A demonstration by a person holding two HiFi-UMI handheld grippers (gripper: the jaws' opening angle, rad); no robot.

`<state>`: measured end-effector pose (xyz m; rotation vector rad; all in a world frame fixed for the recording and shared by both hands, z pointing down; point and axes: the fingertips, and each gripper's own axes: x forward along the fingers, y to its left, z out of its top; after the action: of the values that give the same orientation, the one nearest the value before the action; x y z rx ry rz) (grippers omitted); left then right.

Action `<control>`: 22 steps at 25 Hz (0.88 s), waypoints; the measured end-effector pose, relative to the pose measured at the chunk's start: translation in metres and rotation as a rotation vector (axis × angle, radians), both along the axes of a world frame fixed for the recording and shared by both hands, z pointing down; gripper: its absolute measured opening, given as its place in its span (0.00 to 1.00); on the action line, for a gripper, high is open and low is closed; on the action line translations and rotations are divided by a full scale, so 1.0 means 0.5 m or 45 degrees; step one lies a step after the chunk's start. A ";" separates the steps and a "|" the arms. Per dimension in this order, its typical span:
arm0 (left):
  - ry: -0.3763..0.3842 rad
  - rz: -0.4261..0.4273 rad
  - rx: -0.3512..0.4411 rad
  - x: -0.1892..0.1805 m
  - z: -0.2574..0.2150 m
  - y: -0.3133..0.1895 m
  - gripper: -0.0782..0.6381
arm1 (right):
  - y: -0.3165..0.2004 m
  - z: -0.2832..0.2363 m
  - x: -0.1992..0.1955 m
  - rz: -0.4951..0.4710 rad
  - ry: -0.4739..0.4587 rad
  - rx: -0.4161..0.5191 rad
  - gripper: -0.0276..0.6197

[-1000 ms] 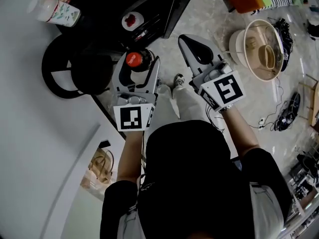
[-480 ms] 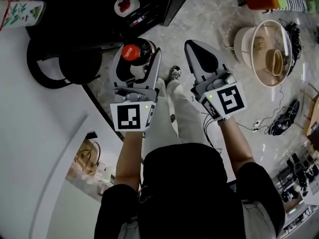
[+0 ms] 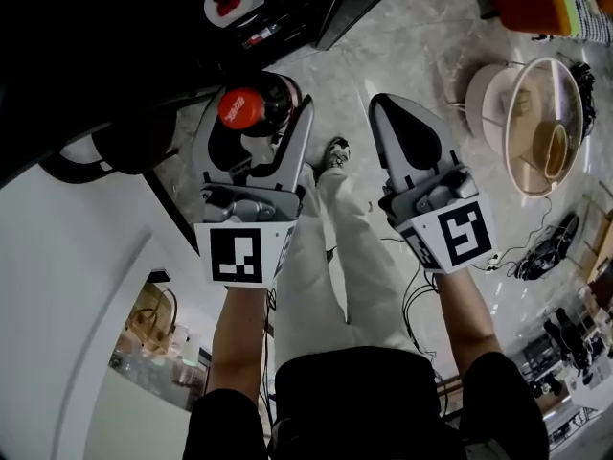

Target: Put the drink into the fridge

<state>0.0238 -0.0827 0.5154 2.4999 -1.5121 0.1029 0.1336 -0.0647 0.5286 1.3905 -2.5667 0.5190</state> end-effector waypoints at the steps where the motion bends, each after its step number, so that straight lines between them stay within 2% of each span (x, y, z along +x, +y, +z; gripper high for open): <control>1: -0.002 -0.004 -0.010 -0.001 0.020 -0.002 0.55 | -0.001 0.017 0.002 -0.002 0.006 -0.003 0.06; 4: -0.005 -0.010 -0.016 -0.006 0.068 -0.011 0.55 | -0.006 0.063 0.007 -0.005 0.019 -0.009 0.06; 11: -0.009 -0.014 0.023 -0.023 0.152 -0.103 0.55 | -0.051 0.153 -0.003 -0.026 0.040 -0.026 0.06; 18: -0.056 0.000 0.052 -0.039 0.174 -0.210 0.55 | -0.097 0.147 -0.036 0.002 -0.001 -0.023 0.06; 22: -0.064 0.020 0.064 -0.042 0.179 -0.257 0.55 | -0.102 0.151 -0.053 0.006 0.015 -0.045 0.06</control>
<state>0.0028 -0.2110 0.6051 2.5670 -1.5330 0.1334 0.1072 -0.1157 0.6042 1.3840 -2.5329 0.5526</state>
